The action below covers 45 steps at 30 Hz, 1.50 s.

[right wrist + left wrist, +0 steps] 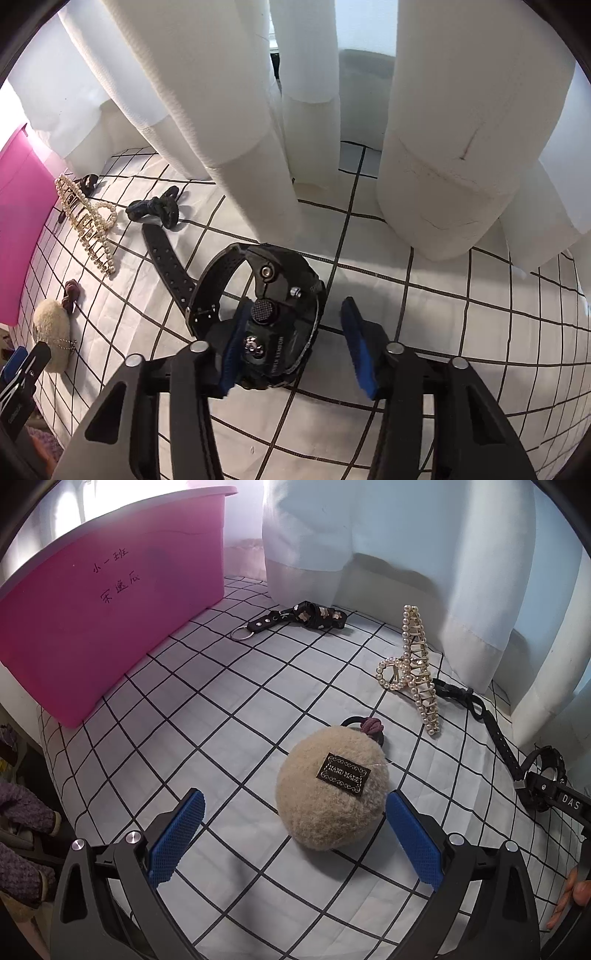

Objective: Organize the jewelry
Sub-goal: 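Grasp the beige fluffy pompom with the left gripper while the right gripper grasps the black watch, then carry the pompom in the left gripper while the right gripper carries the watch to the tub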

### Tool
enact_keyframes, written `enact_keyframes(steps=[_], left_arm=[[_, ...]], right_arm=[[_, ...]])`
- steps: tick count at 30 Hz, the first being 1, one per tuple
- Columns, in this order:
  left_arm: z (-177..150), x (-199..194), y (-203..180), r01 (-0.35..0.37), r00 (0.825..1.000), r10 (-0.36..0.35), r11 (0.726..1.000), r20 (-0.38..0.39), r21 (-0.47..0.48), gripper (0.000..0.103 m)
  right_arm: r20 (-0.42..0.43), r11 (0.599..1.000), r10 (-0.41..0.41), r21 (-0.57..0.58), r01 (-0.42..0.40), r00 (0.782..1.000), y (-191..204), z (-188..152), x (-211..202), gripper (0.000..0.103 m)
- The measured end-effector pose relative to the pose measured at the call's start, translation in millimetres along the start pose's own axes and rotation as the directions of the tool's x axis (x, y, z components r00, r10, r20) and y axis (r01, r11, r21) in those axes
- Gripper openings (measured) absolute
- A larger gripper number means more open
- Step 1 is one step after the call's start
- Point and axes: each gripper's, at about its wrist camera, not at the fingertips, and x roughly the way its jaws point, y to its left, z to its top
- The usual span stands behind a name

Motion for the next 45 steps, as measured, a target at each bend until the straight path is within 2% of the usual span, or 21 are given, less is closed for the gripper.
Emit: enact_keyframes(steps=[2, 21, 30, 31, 32, 35, 38, 45], left_arm=[[0, 0, 1, -0.001, 1.000, 0.001, 1.000, -0.001, -0.001, 0.097], [0, 5, 1, 0.032, 0.999, -0.032, 0.999, 0.000, -0.018, 0.097], [4, 26, -16, 0.001, 1.000, 0.000, 0.999, -0.021, 0.033, 0.095], [2, 26, -16, -0.002, 1.000, 0.003, 0.999, -0.017, 0.034, 0.088], [1, 27, -16, 0.006, 1.000, -0.005, 0.999, -0.022, 0.036, 0.073], [0, 26, -17, 0.010, 1.000, -0.009, 0.999, -0.019, 0.053, 0.060], [-1, 23, -17, 0.005, 1.000, -0.004, 0.998, -0.013, 0.062, 0.056], [1, 10, -8, 0.005, 1.000, -0.007, 0.999, 0.027, 0.050, 0.055]], right_arm=[[0.001, 1.000, 0.006, -0.002, -0.006, 1.000, 1, 1, 1, 0.028], [0.024, 1.000, 0.027, 0.008, -0.027, 0.999, -9, -5, -9, 0.026], [0.021, 1.000, 0.024, -0.004, -0.024, 0.999, -6, -3, -6, 0.026], [0.021, 1.000, 0.024, -0.006, -0.024, 1.000, -5, -3, -5, 0.026], [0.021, 1.000, 0.024, -0.008, -0.024, 0.999, -5, -3, -5, 0.026], [0.023, 1.000, 0.026, -0.008, -0.026, 0.999, -5, -3, -5, 0.026], [0.023, 1.000, 0.028, -0.007, -0.028, 0.999, -5, -3, -5, 0.026], [0.027, 0.999, 0.039, -0.015, -0.039, 0.999, -5, -6, -7, 0.026]])
